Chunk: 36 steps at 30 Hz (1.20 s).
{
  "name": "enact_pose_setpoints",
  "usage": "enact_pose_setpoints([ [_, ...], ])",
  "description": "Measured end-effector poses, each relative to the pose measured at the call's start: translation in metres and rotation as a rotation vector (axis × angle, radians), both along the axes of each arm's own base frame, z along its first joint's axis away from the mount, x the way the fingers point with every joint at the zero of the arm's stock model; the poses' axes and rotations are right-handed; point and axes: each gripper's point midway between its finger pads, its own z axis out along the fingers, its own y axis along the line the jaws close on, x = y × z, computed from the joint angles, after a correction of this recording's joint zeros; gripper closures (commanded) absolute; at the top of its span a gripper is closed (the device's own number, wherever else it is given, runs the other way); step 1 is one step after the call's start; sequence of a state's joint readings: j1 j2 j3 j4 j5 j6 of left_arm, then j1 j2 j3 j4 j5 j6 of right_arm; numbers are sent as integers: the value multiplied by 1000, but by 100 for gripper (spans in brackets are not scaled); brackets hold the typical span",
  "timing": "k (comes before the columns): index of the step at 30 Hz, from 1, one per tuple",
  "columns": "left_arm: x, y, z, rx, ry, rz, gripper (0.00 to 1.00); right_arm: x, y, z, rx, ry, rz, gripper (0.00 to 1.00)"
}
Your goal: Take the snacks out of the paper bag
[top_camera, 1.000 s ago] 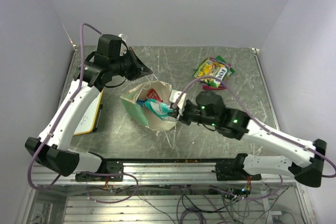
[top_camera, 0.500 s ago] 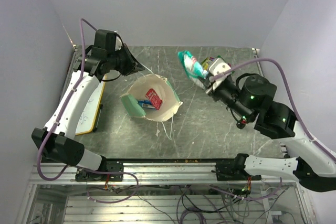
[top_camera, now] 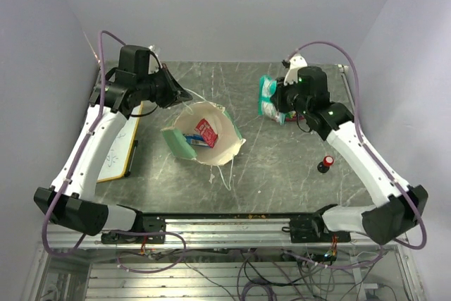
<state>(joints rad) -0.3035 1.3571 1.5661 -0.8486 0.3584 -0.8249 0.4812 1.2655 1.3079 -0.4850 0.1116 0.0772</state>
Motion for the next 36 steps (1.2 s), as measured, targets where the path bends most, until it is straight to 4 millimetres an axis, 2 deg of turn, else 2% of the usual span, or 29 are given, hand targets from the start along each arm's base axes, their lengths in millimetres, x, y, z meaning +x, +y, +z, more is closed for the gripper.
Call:
enact_pose_setpoints([
  [4, -6, 2, 3, 3, -8, -7, 93, -5, 2, -76, 214, 282, 23, 100],
  [6, -7, 2, 3, 8, -6, -11, 93, -12, 4, -104, 286, 405, 31, 100],
  [11, -11, 3, -1, 22, 4, -25, 93, -24, 13, -140, 359, 568, 64, 100],
  [15, -13, 3, 0, 24, 7, -38, 93, -24, 7, -168, 376, 647, 41, 97],
  [17, -13, 2, 0, 23, 7, -45, 93, -24, 0, -184, 377, 679, 11, 86],
  [19, -14, 1, 0, 20, 11, -54, 93, -26, -8, -197, 374, 708, -20, 63],
  [21, -13, -1, -2, 18, 18, -61, 93, -30, -20, -210, 361, 731, -78, 45],
  [24, -13, -3, -3, 10, 23, -72, 93, -41, -49, -225, 329, 751, -201, 35],
  [27, -13, -9, 2, -21, 5, -103, 93, -50, -83, -224, 279, 741, -327, 32],
  [30, -15, -17, 0, -63, -3, -151, 93, -48, -105, -205, 233, 665, -392, 32],
  [33, -20, -22, -9, -82, 19, -186, 93, -43, -109, -178, 220, 574, -371, 31],
  [36, -27, -29, -16, -81, 38, -223, 93, -41, -100, -154, 246, 499, -295, 31],
])
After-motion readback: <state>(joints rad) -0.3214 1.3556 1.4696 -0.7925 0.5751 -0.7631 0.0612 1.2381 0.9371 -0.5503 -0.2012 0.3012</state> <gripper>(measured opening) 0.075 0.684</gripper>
